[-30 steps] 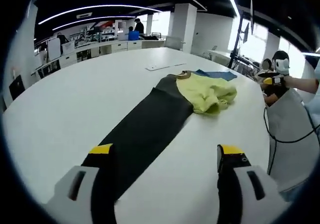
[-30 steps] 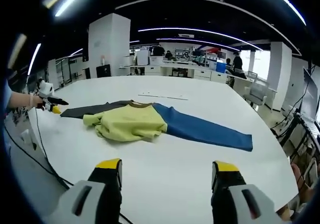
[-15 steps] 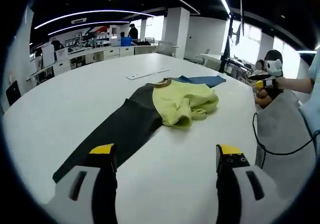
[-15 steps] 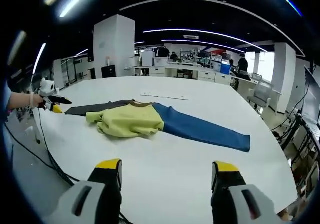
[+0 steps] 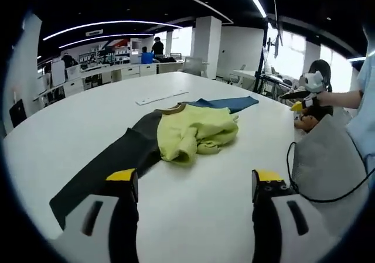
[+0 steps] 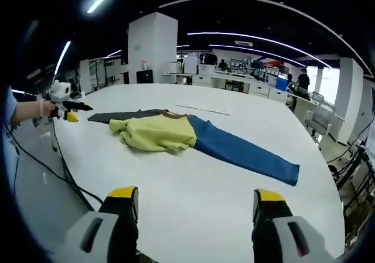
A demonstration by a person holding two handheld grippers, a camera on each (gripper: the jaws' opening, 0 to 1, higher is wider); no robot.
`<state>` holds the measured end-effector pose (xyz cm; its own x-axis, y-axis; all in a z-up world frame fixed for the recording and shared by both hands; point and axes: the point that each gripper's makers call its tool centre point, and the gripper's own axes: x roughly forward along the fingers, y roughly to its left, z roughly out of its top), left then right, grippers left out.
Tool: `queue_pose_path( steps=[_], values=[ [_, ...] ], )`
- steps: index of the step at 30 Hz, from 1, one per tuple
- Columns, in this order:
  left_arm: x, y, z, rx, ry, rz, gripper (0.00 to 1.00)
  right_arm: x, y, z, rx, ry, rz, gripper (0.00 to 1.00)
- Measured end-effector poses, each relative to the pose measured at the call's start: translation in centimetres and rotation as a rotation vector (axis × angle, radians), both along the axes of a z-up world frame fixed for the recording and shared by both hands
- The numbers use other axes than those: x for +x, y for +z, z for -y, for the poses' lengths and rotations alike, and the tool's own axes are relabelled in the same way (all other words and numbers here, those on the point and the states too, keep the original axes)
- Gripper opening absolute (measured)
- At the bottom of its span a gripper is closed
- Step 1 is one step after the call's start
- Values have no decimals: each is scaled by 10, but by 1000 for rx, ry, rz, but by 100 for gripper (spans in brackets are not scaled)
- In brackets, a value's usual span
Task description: Fold the garment on the visible template until the final outline fits inside the template.
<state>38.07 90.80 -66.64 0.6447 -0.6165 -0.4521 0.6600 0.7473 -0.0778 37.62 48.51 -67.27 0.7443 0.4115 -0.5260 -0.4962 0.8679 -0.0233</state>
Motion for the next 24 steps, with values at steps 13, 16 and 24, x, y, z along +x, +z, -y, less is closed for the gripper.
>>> queue_pose_path(
  steps=[13,16,24],
  values=[
    [-9,-4,19,-16,93,47,78,25,-9,-15,-1,79,-20,80],
    [-13,-9,19,-12,123,45,78,28,-11,-27,-2,111,-25,78],
    [-10,-22,17,-10,146,34,77,34,-23,-67,-69,256,-42,76]
  ],
)
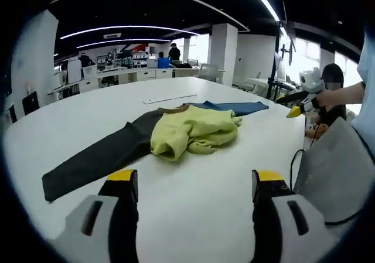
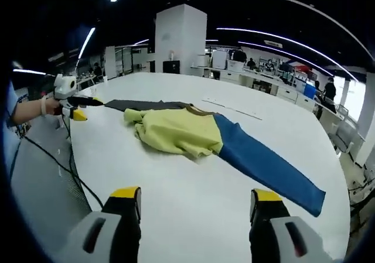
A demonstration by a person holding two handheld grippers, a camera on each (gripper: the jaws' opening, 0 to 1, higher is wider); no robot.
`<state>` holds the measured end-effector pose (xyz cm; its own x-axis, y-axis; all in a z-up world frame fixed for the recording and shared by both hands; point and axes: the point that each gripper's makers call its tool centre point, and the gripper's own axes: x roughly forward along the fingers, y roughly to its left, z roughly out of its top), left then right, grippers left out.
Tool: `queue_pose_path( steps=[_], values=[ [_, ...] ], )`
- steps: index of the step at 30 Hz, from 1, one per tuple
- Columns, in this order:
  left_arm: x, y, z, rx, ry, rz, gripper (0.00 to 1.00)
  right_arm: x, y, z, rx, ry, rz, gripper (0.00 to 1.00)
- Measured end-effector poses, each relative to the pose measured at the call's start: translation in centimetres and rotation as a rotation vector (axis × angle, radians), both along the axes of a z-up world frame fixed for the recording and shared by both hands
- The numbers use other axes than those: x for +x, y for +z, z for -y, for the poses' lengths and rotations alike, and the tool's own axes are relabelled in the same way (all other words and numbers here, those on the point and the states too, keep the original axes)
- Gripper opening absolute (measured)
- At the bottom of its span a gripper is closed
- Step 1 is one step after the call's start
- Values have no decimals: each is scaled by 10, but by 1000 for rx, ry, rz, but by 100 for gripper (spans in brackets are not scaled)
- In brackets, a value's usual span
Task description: Fold the garment on the visible template until the final outline fits inside the template.
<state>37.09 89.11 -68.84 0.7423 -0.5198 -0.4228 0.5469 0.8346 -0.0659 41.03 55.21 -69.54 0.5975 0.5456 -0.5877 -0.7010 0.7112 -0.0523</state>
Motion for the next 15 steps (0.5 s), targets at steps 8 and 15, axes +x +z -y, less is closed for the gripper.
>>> queue_pose_path(
  steps=[8,15],
  values=[
    [1,-2,-6,15,19,18,76,16,-3,-54,-39,149,22,61],
    [0,-5,-7,24,21,19,76,23,-15,-120,-122,353,58,47]
  ],
)
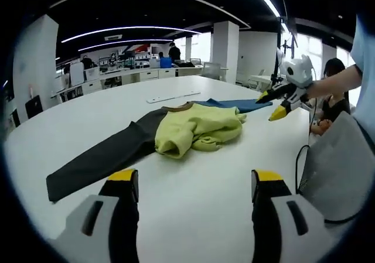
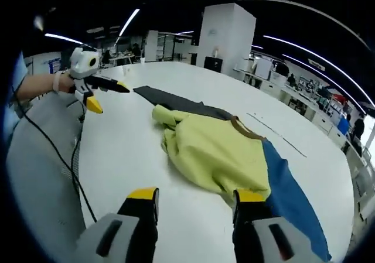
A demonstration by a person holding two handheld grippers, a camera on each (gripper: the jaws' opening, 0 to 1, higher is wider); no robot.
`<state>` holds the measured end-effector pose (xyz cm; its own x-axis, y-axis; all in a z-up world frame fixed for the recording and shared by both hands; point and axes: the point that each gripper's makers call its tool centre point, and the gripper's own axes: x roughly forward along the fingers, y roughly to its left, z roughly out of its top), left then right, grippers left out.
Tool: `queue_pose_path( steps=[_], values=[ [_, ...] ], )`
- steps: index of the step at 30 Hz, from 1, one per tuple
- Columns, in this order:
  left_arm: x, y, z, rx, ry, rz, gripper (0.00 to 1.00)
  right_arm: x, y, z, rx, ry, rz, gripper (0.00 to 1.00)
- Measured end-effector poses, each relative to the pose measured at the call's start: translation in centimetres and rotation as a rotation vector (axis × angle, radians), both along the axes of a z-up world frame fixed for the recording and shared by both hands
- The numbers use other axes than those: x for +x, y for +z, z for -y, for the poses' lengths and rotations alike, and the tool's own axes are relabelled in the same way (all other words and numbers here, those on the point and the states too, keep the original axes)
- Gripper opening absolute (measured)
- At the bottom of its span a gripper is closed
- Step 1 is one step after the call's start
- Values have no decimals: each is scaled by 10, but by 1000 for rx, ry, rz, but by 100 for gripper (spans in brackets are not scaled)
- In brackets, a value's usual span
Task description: Fold the garment on the visible template until the final outline fits inside the template.
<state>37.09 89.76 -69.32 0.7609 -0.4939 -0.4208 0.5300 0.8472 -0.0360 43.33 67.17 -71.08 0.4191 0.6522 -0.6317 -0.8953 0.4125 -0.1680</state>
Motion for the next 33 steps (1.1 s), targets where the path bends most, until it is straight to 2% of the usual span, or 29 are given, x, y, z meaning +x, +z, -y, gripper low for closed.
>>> queue_pose_path(
  steps=[1,3,10,13,15,17,19,21,22,25,30,33],
  values=[
    [0,0,0,0,1,2,76,0,-4,-6,-11,23,3,46],
    [0,0,-1,-7,6,0,76,3,-16,-15,-40,16,-29,43],
    [0,2,-4,-11,17,14,76,17,-32,-40,-69,41,11,31],
    [1,2,-6,-7,20,17,75,25,-37,-42,-104,44,52,27],
    [1,3,-9,-9,28,24,75,29,-39,-42,-114,39,69,17],
    [2,5,-11,-23,42,28,75,32,-39,-40,-111,19,55,7],
    [2,7,-11,-25,47,35,74,33,-36,-38,-108,9,48,0],
    [2,8,-8,-19,40,40,74,33,-31,-35,-105,2,45,0],
    [2,7,-7,-18,36,36,73,29,-26,-36,-91,10,19,0],
    [1,3,-7,-5,34,22,74,28,-11,-33,-90,17,23,0],
    [1,4,-6,-18,31,23,73,41,23,-34,-46,0,10,0],
    [0,3,-5,-16,27,17,73,53,36,-37,-42,2,7,0]
  ],
)
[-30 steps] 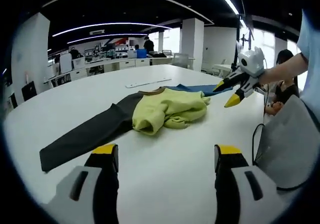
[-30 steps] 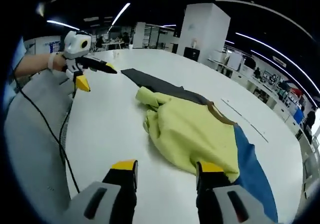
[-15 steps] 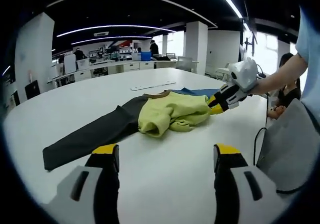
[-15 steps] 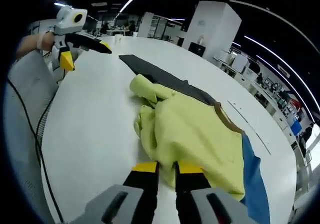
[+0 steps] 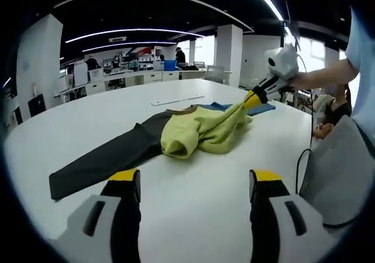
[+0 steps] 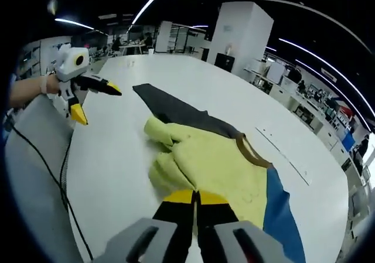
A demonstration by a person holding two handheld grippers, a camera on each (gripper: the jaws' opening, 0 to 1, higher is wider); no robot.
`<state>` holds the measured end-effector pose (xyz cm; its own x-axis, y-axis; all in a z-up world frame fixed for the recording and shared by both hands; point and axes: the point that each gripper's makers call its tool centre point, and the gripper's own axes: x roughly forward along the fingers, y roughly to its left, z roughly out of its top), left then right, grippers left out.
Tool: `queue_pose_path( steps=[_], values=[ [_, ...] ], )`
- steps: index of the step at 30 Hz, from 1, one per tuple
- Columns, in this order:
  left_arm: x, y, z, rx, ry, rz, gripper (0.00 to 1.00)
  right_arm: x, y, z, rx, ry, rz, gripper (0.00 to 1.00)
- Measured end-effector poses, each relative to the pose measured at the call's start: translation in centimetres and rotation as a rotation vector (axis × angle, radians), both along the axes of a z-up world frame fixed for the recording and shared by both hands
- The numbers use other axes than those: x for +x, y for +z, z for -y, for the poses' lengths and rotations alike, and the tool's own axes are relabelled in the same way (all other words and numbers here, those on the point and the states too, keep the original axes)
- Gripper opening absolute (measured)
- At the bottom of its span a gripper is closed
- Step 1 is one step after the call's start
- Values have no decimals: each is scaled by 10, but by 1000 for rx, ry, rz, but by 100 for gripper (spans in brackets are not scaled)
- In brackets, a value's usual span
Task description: Fold the garment on the visible template until the final outline fits inside the template.
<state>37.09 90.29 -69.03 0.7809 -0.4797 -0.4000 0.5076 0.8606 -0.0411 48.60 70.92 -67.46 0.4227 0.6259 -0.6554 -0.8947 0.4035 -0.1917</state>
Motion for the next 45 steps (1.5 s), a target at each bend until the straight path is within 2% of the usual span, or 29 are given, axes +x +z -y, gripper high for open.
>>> queue_pose_path(
  steps=[4,12,15,25,33,40,45],
  values=[
    [-1,0,1,-3,-5,-1,73,18,10,-6,-22,18,1,0],
    [0,0,-1,-9,5,-3,72,64,16,-20,-76,40,11,0],
    [1,0,-2,-10,10,-8,72,78,9,-24,-110,57,19,0],
    [1,-6,-5,-8,19,-31,71,117,-12,-32,-153,59,11,0],
    [1,-11,-8,-9,30,-49,70,146,-44,-33,-201,36,-24,0],
    [1,-12,-9,-11,34,-55,70,154,-67,-35,-208,13,-58,0],
    [1,-15,-9,-10,34,-69,70,158,-76,-36,-212,1,-72,0]
  ],
)
